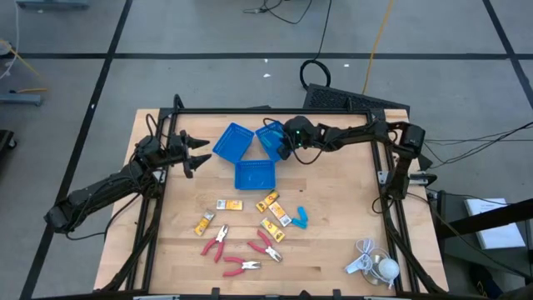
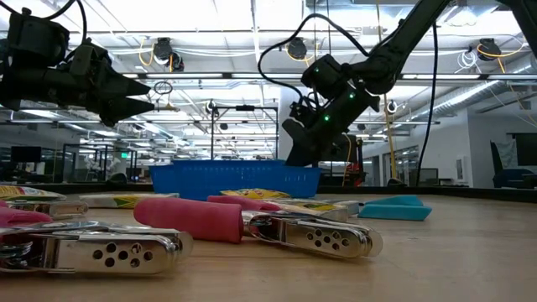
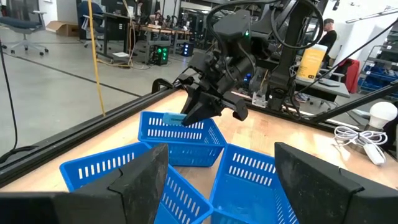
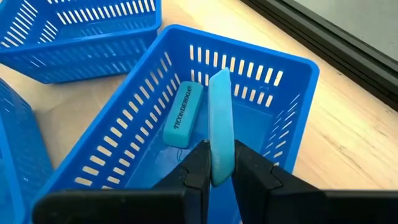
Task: Pick & Place School Supplies
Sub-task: Put the blue eraser into the top right blue bin
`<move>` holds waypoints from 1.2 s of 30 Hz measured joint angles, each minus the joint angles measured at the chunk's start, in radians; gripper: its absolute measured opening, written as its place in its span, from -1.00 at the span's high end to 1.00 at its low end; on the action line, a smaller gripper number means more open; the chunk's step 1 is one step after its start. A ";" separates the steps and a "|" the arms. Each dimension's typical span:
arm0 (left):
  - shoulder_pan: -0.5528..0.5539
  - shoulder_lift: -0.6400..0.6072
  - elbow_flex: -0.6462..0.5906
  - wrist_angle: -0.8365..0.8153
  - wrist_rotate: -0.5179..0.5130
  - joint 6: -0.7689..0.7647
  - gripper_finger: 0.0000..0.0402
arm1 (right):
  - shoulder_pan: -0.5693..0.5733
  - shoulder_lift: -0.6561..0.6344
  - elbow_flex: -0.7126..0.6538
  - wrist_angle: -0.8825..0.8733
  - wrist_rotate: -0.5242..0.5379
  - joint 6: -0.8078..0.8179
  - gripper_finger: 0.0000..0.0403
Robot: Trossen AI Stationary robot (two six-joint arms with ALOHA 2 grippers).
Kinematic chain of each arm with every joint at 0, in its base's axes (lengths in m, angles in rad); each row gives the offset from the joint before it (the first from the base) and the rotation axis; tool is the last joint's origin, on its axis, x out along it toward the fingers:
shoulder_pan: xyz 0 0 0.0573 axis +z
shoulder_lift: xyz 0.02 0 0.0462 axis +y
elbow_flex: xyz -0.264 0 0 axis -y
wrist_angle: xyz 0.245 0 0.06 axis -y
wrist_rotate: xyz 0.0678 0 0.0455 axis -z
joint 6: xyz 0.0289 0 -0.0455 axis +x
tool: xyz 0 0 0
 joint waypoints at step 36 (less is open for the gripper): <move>0.000 0.000 0.000 0.000 0.000 0.000 -0.46 | 0.091 -0.054 -0.001 0.080 -0.050 -0.076 0.36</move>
